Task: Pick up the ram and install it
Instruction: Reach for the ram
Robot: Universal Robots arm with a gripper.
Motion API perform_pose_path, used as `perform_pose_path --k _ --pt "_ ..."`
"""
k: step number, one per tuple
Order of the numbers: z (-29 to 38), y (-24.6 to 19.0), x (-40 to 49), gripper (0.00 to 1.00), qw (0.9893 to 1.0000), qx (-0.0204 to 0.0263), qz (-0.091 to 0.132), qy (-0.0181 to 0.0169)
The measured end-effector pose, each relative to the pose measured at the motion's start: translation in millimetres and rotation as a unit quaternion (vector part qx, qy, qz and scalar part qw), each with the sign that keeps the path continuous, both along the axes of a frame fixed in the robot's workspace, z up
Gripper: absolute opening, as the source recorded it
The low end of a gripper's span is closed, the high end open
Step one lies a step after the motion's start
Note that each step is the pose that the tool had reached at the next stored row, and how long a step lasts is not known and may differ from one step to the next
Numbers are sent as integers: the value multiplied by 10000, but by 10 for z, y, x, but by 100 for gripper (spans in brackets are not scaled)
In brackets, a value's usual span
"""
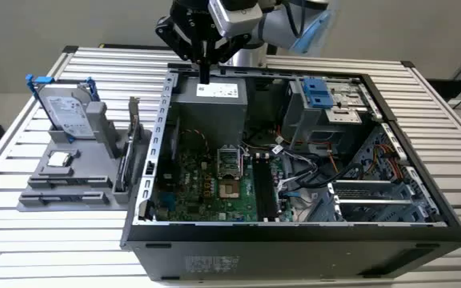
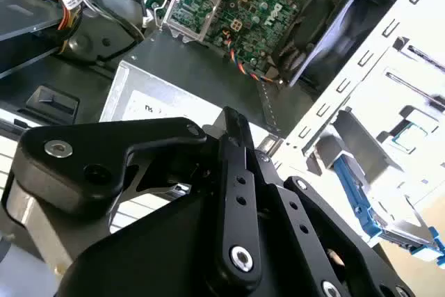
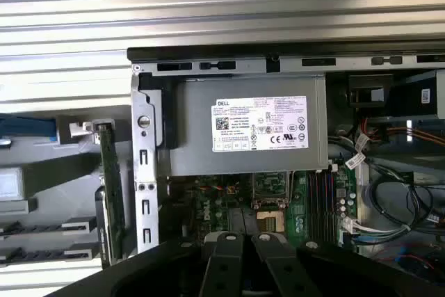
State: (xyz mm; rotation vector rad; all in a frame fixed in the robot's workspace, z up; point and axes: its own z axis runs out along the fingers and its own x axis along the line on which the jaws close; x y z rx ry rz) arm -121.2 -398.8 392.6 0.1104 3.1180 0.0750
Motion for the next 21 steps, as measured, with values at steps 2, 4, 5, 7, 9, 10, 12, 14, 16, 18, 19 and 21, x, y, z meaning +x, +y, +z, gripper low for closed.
perform_pose_path --k 2,4,5,7,9,10,12,14,16,18,19,21 --pt "0 0 0 0 10000 0 0 0" --pt "0 0 0 0 10000 0 0 0" --pt "0 0 0 0 10000 0 0 0" --pt "0 0 0 0 10000 0 0 0" --pt "0 0 0 0 10000 0 0 0" --pt "0 0 0 0 10000 0 0 0" --pt "0 0 0 0 10000 0 0 0" --pt "0 0 0 0 10000 0 0 0" --pt "0 0 0 0 10000 0 0 0" --pt "0 0 -8 0 10000 0 0 0" --pt "0 0 -16 0 10000 0 0 0" --pt "1 0 -39 0 10000 -1 0 1"
